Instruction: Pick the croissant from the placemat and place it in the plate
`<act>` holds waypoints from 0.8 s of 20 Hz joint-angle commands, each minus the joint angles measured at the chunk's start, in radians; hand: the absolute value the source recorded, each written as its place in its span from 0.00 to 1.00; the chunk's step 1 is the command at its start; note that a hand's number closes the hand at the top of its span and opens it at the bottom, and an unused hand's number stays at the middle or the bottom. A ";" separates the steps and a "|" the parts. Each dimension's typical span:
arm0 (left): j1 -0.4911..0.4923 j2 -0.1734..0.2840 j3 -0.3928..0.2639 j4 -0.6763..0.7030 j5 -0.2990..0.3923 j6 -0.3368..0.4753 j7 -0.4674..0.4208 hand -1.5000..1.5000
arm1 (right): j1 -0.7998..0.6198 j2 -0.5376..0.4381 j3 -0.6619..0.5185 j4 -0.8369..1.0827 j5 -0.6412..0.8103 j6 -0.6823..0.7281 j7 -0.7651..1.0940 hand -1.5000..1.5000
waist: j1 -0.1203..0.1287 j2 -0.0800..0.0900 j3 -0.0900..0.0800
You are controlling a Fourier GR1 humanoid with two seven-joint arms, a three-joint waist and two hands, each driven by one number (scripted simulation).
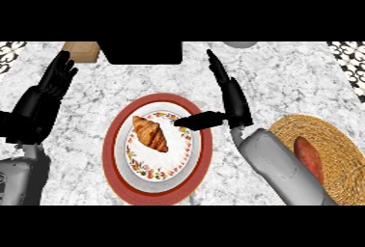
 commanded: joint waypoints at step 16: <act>0.008 0.013 0.032 -0.044 0.022 -0.039 0.053 0.50 | 0.270 -0.242 -0.346 -0.084 -0.001 0.439 -0.204 0.00 | 0.004 0.000 0.000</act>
